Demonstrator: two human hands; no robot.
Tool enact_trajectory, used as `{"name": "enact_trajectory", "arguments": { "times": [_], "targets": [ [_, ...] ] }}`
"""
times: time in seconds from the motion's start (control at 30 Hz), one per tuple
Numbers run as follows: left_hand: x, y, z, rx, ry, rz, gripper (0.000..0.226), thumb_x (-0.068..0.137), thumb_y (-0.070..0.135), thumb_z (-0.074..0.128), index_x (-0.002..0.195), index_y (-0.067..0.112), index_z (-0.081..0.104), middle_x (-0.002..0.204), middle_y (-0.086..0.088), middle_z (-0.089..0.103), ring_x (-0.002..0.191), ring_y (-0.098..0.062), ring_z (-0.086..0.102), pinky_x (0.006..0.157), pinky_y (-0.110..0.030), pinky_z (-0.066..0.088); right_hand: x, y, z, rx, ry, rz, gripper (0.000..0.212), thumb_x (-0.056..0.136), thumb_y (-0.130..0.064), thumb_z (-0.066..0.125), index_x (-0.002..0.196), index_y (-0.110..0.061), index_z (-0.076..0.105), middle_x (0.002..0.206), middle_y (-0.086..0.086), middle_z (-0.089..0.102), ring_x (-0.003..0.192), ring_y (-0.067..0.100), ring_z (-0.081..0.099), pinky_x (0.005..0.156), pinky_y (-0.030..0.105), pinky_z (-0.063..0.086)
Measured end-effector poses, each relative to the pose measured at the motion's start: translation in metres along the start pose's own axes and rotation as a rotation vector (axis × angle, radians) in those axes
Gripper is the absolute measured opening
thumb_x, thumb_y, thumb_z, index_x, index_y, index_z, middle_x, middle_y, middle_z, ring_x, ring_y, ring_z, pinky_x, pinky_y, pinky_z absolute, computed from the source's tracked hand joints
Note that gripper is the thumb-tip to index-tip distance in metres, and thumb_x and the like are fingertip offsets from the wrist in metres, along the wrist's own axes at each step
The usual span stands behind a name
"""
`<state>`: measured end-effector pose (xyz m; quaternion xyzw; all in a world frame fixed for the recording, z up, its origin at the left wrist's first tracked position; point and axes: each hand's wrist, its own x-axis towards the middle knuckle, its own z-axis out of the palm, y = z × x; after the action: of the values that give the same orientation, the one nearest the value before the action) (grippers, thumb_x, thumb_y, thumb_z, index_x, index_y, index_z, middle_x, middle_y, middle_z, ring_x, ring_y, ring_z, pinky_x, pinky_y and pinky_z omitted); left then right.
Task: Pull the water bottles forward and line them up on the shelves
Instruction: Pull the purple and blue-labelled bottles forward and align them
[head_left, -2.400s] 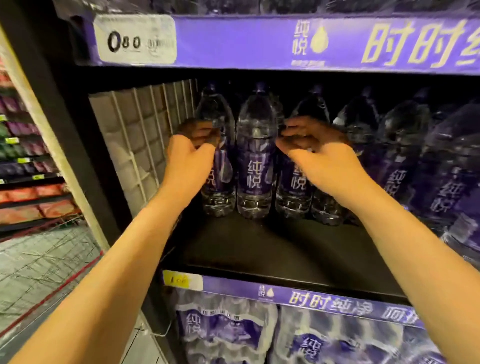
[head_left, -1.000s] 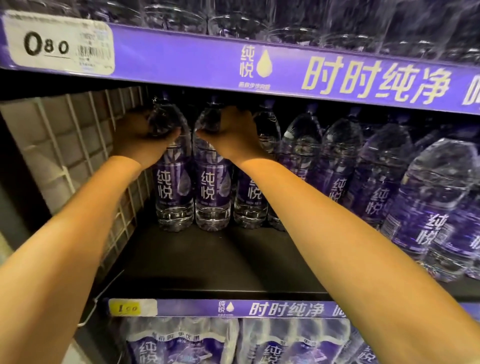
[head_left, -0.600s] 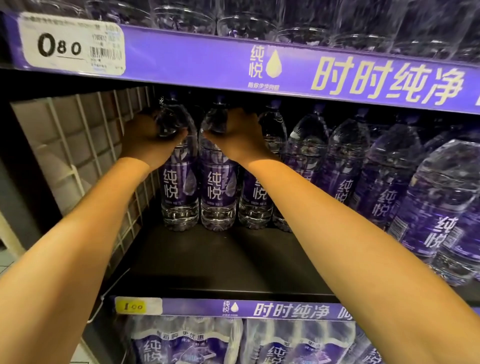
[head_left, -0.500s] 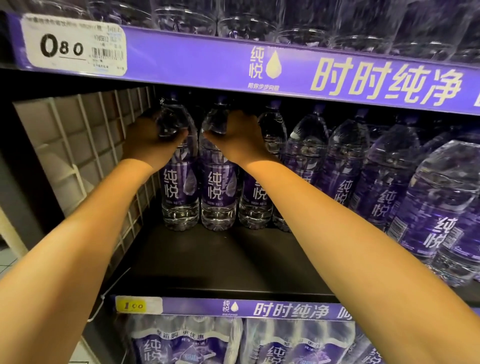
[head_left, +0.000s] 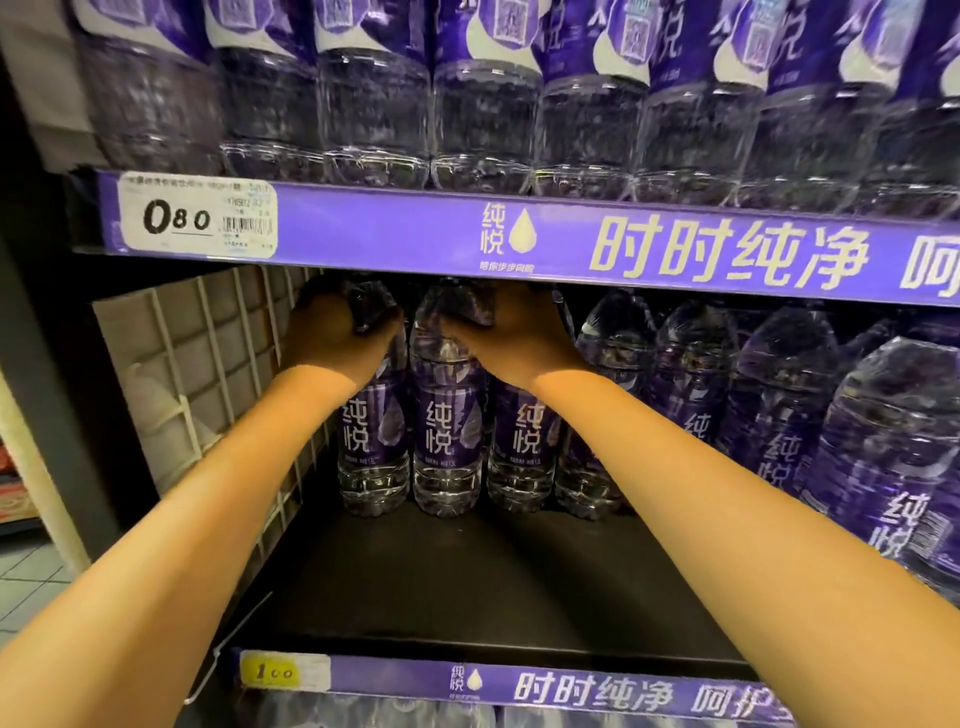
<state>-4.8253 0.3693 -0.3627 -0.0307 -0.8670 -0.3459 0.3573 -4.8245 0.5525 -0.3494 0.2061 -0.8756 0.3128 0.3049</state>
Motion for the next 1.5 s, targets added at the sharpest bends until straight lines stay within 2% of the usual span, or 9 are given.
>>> {"name": "enact_trajectory", "arguments": {
  "times": [0.27,0.33,0.43,0.53,0.6,0.77,1.13,1.37,1.5],
  "targets": [
    [-0.019,0.024,0.004,-0.123,0.006,-0.062,0.045,0.087,0.047,0.067,0.11,0.009,0.064,0.109,-0.015,0.069,0.105,-0.034,0.063,0.094,-0.041,0.049,-0.021,0.026,-0.041,0.096,-0.043,0.165,0.043,0.087,-0.041,0.072,0.117,-0.014,0.058,0.115,0.004,0.066,0.11,0.021,0.063,0.097,0.038,0.051],
    [-0.03,0.03,0.008,-0.276,-0.009,-0.093,0.039,0.087,0.041,0.069,0.113,0.012,0.064,0.111,-0.012,0.068,0.106,-0.031,0.063,0.095,-0.047,0.051,-0.032,0.035,-0.054,0.167,-0.024,0.208,0.045,0.085,-0.037,0.075,0.12,-0.014,0.059,0.118,0.0,0.066,0.11,0.018,0.064,0.097,0.038,0.053],
    [-0.043,0.045,0.016,-0.557,-0.069,-0.13,0.026,0.087,0.012,0.073,0.105,0.025,0.058,0.11,0.004,0.064,0.114,-0.018,0.061,0.099,-0.033,0.049,-0.052,0.047,-0.071,0.259,0.036,0.238,0.052,0.084,-0.031,0.078,0.128,-0.016,0.055,0.116,-0.004,0.063,0.104,0.015,0.066,0.095,0.035,0.055],
    [-0.068,0.053,0.022,-0.61,-0.093,-0.078,0.028,0.089,0.016,0.072,0.107,0.035,0.061,0.108,0.016,0.068,0.105,0.002,0.063,0.088,-0.013,0.048,-0.078,0.057,-0.088,0.401,0.05,0.279,0.052,0.083,-0.029,0.078,0.129,-0.022,0.055,0.118,-0.005,0.065,0.105,0.008,0.066,0.094,0.029,0.055],
    [-0.088,0.054,0.026,-0.63,-0.1,-0.076,0.026,0.09,0.023,0.07,0.112,0.033,0.063,0.109,0.017,0.07,0.104,0.005,0.063,0.089,-0.014,0.047,-0.101,0.063,-0.098,0.424,0.05,0.278,0.047,0.084,-0.037,0.076,0.125,-0.032,0.054,0.116,-0.013,0.066,0.104,-0.001,0.065,0.089,0.021,0.054],
    [-0.139,0.065,0.04,-0.727,-0.152,-0.148,0.032,0.083,0.044,0.07,0.114,0.035,0.064,0.107,0.018,0.071,0.102,0.003,0.065,0.085,-0.019,0.047,-0.162,0.078,-0.118,0.431,0.067,0.343,0.047,0.085,-0.044,0.072,0.128,-0.038,0.053,0.117,-0.022,0.062,0.102,-0.009,0.062,0.072,0.006,0.05],
    [-0.258,0.076,0.056,-0.85,-0.254,-0.253,0.059,0.07,0.064,0.074,0.118,0.03,0.068,0.115,0.0,0.073,0.113,-0.017,0.067,0.091,-0.032,0.054,-0.283,0.109,-0.141,0.663,0.115,0.448,0.043,0.082,-0.041,0.075,0.122,-0.039,0.06,0.12,-0.012,0.067,0.111,0.007,0.065,0.085,0.011,0.05],
    [-0.275,0.084,0.043,-0.807,-0.256,-0.222,0.034,0.086,0.04,0.071,0.117,0.027,0.068,0.114,-0.001,0.073,0.113,-0.019,0.066,0.101,-0.046,0.048,-0.303,0.101,-0.14,0.712,0.095,0.455,0.044,0.082,-0.034,0.075,0.124,-0.032,0.061,0.121,-0.008,0.068,0.113,0.01,0.066,0.088,0.013,0.05],
    [-0.261,0.088,0.013,-0.811,-0.225,-0.146,0.041,0.085,0.043,0.067,0.121,0.025,0.066,0.115,-0.002,0.072,0.113,-0.02,0.066,0.097,-0.037,0.052,-0.289,0.075,-0.146,0.685,0.094,0.372,0.041,0.086,-0.029,0.073,0.126,-0.029,0.06,0.122,-0.01,0.068,0.114,0.007,0.065,0.089,0.011,0.05]
  ]
}}
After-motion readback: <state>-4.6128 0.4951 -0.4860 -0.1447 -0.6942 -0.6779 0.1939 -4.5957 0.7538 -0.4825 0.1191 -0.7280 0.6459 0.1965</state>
